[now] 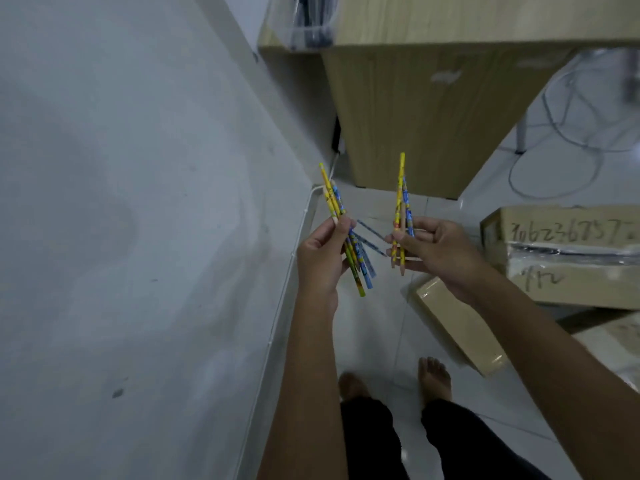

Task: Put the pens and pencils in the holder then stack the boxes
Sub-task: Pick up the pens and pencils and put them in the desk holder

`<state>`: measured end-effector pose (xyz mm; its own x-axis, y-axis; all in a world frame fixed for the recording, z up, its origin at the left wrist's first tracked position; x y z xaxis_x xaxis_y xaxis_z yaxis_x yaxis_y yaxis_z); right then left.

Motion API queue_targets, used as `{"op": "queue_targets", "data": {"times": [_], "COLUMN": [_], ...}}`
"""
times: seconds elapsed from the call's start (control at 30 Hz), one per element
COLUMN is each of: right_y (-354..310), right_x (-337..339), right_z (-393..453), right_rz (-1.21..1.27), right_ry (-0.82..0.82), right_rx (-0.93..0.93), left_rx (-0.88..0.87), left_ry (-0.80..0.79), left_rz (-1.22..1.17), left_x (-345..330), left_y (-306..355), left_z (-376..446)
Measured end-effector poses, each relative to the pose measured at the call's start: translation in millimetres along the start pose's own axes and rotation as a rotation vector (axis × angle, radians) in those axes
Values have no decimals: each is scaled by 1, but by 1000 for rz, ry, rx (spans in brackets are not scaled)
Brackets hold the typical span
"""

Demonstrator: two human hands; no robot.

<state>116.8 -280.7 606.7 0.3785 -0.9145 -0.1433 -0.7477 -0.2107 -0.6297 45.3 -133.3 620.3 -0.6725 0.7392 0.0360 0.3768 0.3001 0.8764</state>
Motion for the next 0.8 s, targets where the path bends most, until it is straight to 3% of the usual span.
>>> {"op": "queue_targets", "data": {"times": [0.17, 0.37, 0.53, 0.67, 0.8], "right_y": [-55, -153, -247, -299, -326], "right_x": [-16, -58, -82, -90, -103], "right_z": [-5, 36, 82, 126, 170], "right_rz": [78, 172, 211, 60, -175], "right_ry": [30, 57, 224, 370, 487], "right_rx": [26, 133, 289, 418, 440], "left_rx": [-57, -178, -424, -696, -782], "left_ry": [-1, -60, -96, -19, 24], "left_rz": [-19, 50, 127, 241, 322], "left_x": [2, -2, -25, -48, -64], "left_y": [59, 140, 213, 262, 276], "left_z": [15, 99, 187, 245, 295]}}
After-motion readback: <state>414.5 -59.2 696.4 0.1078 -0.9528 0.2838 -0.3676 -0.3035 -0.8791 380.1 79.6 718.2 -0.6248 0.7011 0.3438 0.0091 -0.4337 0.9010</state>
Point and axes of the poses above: each hand's wrist, its own z-axis towards the middle knuckle, its own x-axis out of the back of the hand, y = z × x, the point moved 1 cm from there along z, towards the middle knuckle, and after that the axes turned 11 degrees about -x, right-handed, at the moved point
